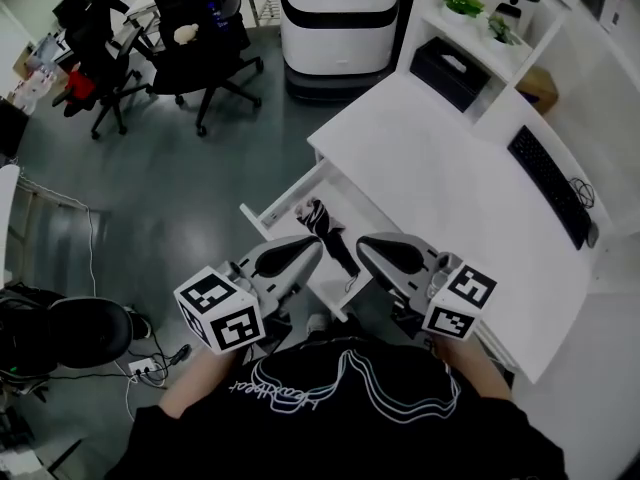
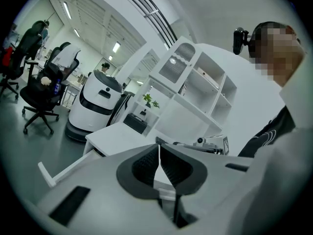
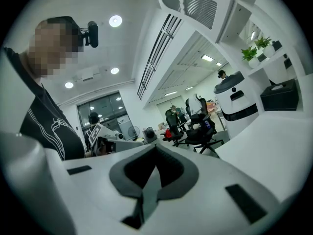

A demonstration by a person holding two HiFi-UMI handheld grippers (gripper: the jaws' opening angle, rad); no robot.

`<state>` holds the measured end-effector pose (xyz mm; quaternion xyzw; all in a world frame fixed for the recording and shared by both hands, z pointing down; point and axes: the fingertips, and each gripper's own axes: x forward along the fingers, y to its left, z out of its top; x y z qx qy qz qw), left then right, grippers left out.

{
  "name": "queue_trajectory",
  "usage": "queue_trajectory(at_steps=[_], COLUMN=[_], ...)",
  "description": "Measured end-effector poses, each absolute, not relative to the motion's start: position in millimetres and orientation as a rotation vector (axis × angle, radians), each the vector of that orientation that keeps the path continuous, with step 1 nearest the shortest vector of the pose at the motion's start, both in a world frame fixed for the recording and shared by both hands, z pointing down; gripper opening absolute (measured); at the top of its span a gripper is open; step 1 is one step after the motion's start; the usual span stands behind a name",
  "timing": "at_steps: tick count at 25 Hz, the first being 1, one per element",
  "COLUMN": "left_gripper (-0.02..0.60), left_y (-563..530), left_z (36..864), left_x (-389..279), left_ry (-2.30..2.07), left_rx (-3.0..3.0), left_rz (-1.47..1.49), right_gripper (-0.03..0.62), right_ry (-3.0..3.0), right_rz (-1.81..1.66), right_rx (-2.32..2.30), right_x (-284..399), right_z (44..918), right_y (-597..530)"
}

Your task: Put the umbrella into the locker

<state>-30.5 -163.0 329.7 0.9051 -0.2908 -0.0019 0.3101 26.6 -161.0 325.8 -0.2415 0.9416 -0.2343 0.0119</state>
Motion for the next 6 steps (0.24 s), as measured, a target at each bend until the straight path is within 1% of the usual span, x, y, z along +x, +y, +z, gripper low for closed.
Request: queue_trajectory(at_steps=[6], left_gripper=[0.012], left_y=[-170], left_z=[346], left_x=[-29], left_ry=[-0.78], left_rx=[2.347], left_rz=[0.013], right_gripper=[0.003], right_ry=[2.945], right_rz=[-0.79], right_rx=[-0.732], right_x=[25], right_z=[340], right_y=[-169])
